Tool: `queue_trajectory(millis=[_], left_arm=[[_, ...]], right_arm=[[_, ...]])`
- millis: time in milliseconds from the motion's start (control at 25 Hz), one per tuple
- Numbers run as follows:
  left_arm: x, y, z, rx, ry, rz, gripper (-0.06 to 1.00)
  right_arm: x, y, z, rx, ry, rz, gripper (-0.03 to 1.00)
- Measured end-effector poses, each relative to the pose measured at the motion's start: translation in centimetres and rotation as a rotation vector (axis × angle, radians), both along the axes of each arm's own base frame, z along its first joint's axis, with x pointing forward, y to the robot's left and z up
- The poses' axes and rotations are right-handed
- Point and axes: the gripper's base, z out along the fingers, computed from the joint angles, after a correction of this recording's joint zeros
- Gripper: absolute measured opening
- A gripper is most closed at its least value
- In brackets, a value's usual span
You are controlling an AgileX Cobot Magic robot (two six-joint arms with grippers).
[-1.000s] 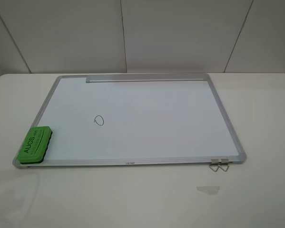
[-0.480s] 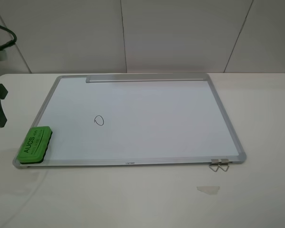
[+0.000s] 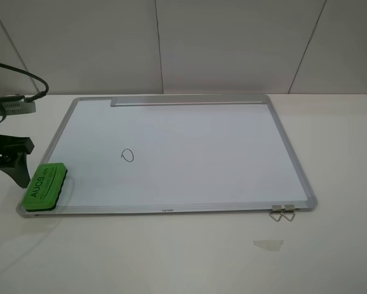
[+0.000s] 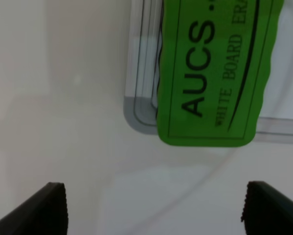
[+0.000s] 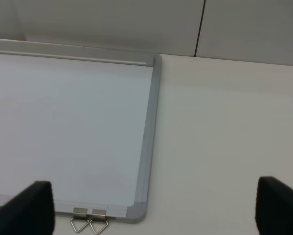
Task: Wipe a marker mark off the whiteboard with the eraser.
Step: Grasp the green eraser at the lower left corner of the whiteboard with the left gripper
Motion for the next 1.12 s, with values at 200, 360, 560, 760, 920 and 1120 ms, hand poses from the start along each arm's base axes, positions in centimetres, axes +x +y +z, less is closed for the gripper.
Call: queue_trajectory(millis=[200,360,560,760,920,1120], left_arm=[[0.7,-0.5,-0.7,-0.057,-0.036,-0.011,0.74],[1.4,-0.9,-2.1,-0.099,-0.035,-0.006,0.74],[2.1,-0.8,-4.0,-0.097,-0.019,-0.015,0.74],[2.6,-0.8,-5.4,-0.093,-0.027,-0.016,0.74],[2.9,-0.9,-5.9,-0.100,-0.035,-0.013,0.74],[3.2,-1.1,-6.4,-0.120,-0.053,-0.003,0.74]], right_arm=[[0.0,0.0,0.0,0.000,0.000,0.000,0.82],[0.0,0.0,0.0,0.000,0.000,0.000,0.82],[0.0,0.0,0.0,0.000,0.000,0.000,0.82],[0.0,0.0,0.0,0.000,0.000,0.000,0.82],[0.0,0.0,0.0,0.000,0.000,0.000,0.82],[0.0,0.0,0.0,0.000,0.000,0.000,0.82]])
